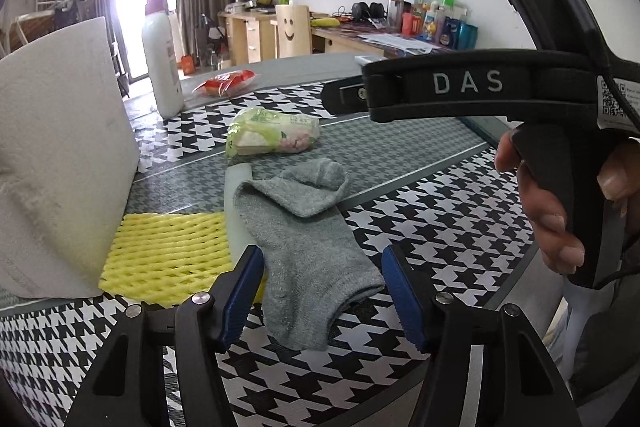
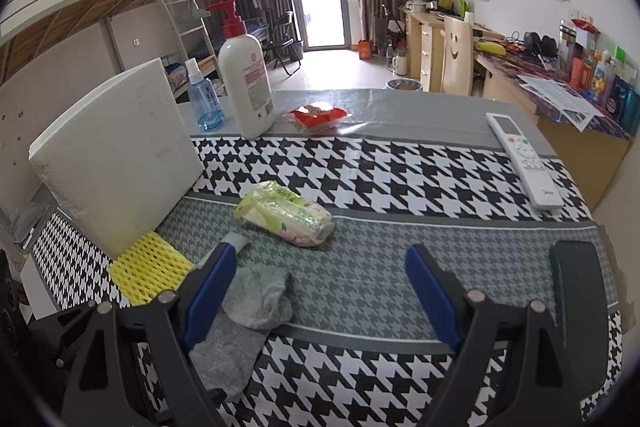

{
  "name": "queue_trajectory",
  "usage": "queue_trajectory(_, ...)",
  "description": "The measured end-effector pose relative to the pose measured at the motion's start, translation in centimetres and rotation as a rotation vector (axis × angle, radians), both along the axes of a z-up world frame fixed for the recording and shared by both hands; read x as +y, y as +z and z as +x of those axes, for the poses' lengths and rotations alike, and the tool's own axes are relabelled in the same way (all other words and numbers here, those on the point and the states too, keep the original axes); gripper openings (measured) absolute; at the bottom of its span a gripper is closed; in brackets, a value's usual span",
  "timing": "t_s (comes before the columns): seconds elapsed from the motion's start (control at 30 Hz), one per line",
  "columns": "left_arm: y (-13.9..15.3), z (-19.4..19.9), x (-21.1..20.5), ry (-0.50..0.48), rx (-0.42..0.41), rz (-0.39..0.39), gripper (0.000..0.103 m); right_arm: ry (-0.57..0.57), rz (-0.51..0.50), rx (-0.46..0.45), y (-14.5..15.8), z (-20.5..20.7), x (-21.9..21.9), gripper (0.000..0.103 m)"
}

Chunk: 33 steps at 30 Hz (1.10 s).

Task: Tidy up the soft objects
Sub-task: 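Lower the left tool onto the grey sock and close on it, then close the right tool on the green wet-wipe pack while the left tool holds the sock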

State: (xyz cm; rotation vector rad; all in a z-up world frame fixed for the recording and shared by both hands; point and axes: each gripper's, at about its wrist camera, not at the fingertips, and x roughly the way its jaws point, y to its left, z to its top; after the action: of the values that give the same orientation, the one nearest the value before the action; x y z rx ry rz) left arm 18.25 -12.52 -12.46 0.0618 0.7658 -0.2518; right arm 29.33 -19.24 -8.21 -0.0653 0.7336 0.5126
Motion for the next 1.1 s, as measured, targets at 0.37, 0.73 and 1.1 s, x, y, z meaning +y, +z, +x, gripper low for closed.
queue_trajectory(0.37, -0.4, 1.0, -1.4, -0.056, 0.02, 0.022, 0.045, 0.037, -0.041, 0.022, -0.3, 1.9, 1.5, 0.089)
queue_trajectory(0.73, -1.5, 2.0, -1.7, -0.061, 0.062, 0.039, 0.046, 0.105, -0.084, 0.031, -0.9, 3.1, 3.4, 0.089)
queue_trajectory(1.1, -1.8, 2.4, -0.6, -0.079, 0.061, -0.006, 0.011, 0.155, -0.111, 0.033, -1.1, 3.7, 4.9, 0.089)
